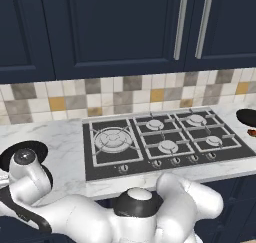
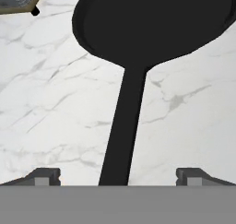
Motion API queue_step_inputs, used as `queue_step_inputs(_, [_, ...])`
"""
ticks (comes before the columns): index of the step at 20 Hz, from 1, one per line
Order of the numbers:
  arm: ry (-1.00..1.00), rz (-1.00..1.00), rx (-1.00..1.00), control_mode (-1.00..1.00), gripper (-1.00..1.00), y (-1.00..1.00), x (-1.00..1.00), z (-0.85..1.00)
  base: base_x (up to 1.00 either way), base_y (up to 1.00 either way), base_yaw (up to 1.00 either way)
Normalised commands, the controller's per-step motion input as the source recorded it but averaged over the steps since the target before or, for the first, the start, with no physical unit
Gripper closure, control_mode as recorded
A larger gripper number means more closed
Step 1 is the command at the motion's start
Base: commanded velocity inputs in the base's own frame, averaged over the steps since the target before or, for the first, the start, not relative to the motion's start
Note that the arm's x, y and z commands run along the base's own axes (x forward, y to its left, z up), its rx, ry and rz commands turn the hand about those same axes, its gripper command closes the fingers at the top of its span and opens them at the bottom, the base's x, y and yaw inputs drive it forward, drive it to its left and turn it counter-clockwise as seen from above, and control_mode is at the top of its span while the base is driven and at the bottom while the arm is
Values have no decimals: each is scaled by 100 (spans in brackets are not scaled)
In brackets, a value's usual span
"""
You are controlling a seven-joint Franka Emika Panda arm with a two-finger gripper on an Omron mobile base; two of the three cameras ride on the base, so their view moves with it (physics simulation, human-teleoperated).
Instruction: Place both pans onto different burners. Then place the cucumber and the chicken drumstick on different pans.
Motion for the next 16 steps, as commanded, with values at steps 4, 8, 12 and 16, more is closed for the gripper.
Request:
queue_step_inputs(4, [0,0,-5,-100,-100,13,15,-21,0,0,0])
queue_step_inputs(8, [0,0,-5,-100,-100,0,9,-22,0,0,0])
queue_step_inputs(12, [0,0,-1,-100,-100,1,18,-41,0,0,0])
queue_step_inputs(16, [0,0,0,-100,-100,5,23,-45,0,0,0])
